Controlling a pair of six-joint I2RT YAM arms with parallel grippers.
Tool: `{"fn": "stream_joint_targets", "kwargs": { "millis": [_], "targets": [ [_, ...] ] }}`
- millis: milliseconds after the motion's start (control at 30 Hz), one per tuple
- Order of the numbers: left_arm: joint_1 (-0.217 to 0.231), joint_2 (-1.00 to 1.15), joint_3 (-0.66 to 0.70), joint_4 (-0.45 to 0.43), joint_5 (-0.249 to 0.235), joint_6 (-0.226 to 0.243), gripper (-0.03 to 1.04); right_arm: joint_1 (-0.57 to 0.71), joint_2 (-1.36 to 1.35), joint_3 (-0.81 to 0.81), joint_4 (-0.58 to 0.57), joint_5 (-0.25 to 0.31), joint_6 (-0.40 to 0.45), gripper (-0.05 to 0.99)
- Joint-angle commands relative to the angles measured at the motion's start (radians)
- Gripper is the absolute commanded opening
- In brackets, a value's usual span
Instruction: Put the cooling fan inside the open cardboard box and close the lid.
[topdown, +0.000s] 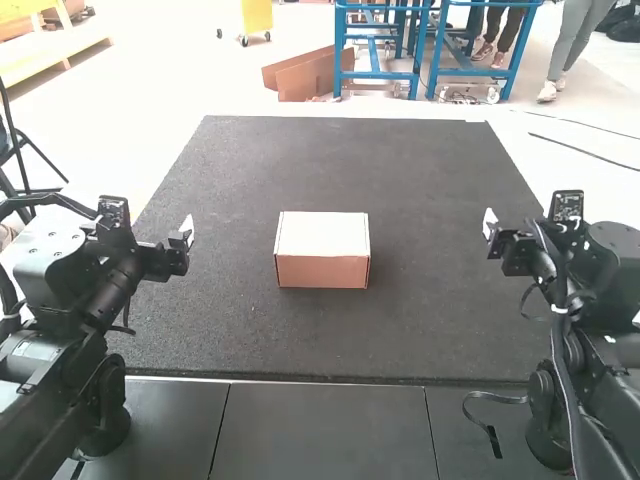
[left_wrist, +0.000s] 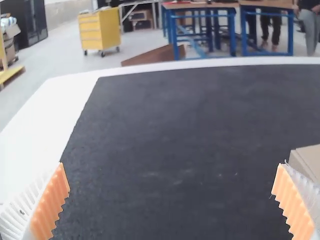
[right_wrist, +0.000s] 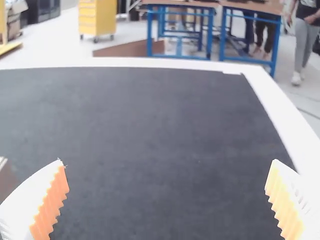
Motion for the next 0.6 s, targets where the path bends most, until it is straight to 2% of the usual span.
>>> {"fn": "stream_joint_targets", "kwargs": {
  "millis": [0, 233, 300, 567],
  "targets": [
    [0.015, -0.012, -0.007, 0.006, -0.013, -0.013, 0.96, -0.012, -0.18, -0.006, -0.033, 0.002, 0.008, 0.91],
    [0.021, -0.014, -0.007, 0.006, -0.019, -0.019, 0.96, -0.038, -0.163, -0.027, -0.036, 0.005, 0.003, 0.91],
    [0.024, -0.012, -0.007, 0.006, -0.026, -0.022, 0.96, -0.041, -0.163, -0.029, -0.087, 0.008, -0.012, 0.91],
    [0.095, -0.014, -0.007, 0.003, -0.024, -0.019, 0.96, -0.041, -0.163, -0.03, -0.185, 0.016, -0.049, 0.91]
  ]
}}
